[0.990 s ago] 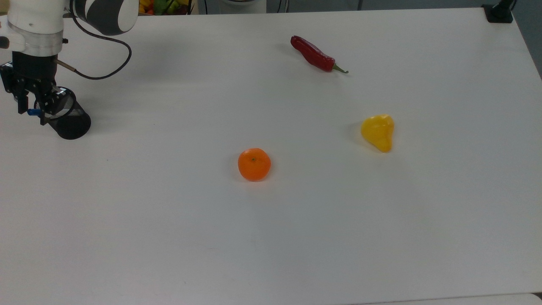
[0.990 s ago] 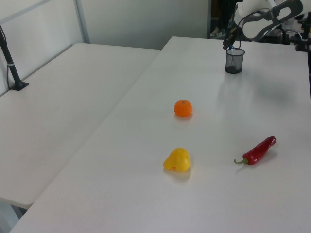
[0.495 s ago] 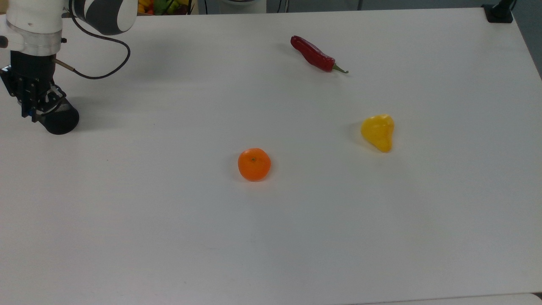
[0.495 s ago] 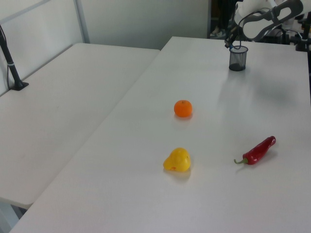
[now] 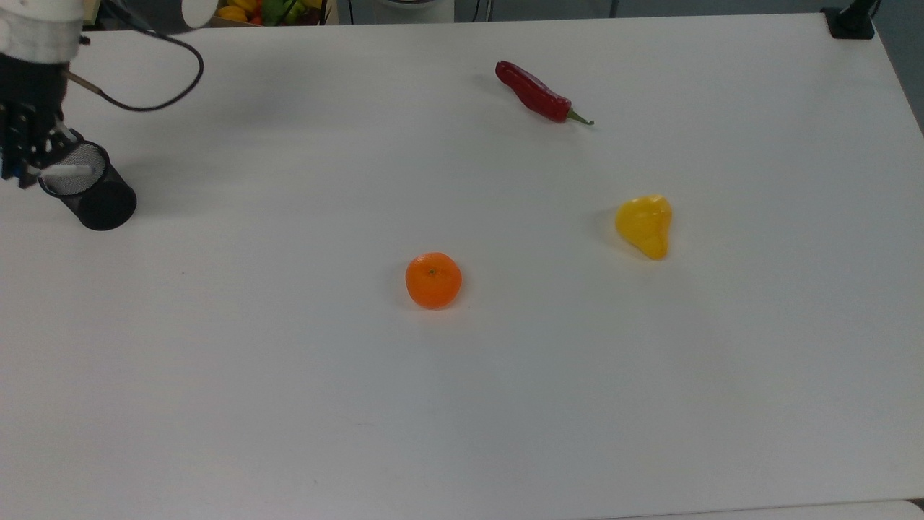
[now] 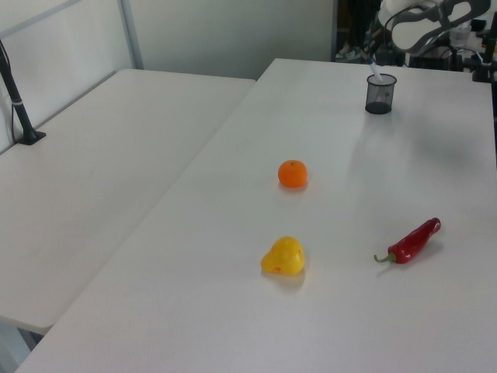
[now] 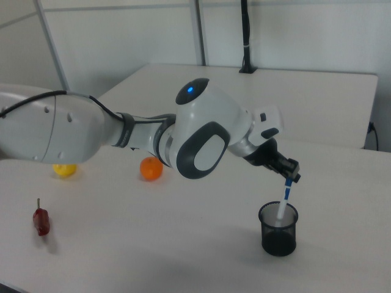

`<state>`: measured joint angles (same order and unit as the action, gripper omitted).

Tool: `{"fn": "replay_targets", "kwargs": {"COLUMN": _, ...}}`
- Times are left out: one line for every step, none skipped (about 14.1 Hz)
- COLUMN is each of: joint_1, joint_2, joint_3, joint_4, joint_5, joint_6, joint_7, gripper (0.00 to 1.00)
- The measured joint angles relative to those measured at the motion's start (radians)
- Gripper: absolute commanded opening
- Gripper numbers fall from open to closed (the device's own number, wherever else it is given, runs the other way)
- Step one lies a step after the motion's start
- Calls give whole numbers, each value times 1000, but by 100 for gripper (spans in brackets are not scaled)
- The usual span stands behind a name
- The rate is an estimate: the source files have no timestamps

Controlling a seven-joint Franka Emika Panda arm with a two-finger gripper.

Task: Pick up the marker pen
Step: 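Lift the marker up out of the pen cup, then carry the marker across the table toward the orange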

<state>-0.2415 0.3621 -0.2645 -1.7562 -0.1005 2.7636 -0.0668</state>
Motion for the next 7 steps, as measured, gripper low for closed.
{"fn": "replay_targets", "kwargs": {"joint_1": 0, "joint_2": -25, "joint_3": 0, "joint_4": 2, "joint_5": 1, "joint_6": 0, "joint_7": 0, "gripper": 0}}
{"fn": "replay_targets", "kwargs": {"joint_1": 0, "joint_2": -55, "joint_3": 1, "joint_4": 2, "joint_5": 4, "joint_6": 0, "joint_7": 1, "gripper": 0}}
{"fn": "replay_targets", "kwargs": {"joint_1": 1, "joint_2": -84, "joint_3": 2, "joint_4": 2, "joint_5": 9, "joint_6": -5, "joint_7": 1, "gripper": 0}}
{"fn": "replay_targets", "kwargs": {"joint_1": 2, "joint_2": -116, "joint_3": 2, "joint_4": 2, "joint_5": 17, "joint_6": -17, "joint_7": 2, "gripper": 0}}
{"fn": "replay_targets", "kwargs": {"joint_1": 5, "joint_2": -148, "joint_3": 3, "joint_4": 2, "joint_5": 24, "joint_6": -35, "joint_7": 2, "gripper": 0}}
{"fn": "replay_targets", "kwargs": {"joint_1": 12, "joint_2": -178, "joint_3": 3, "joint_4": 2, "joint_5": 32, "joint_6": -54, "joint_7": 2, "gripper": 0}}
{"fn": "replay_targets", "kwargs": {"joint_1": 25, "joint_2": -208, "joint_3": 4, "joint_4": 1, "joint_5": 46, "joint_6": -80, "joint_7": 2, "gripper": 0}}
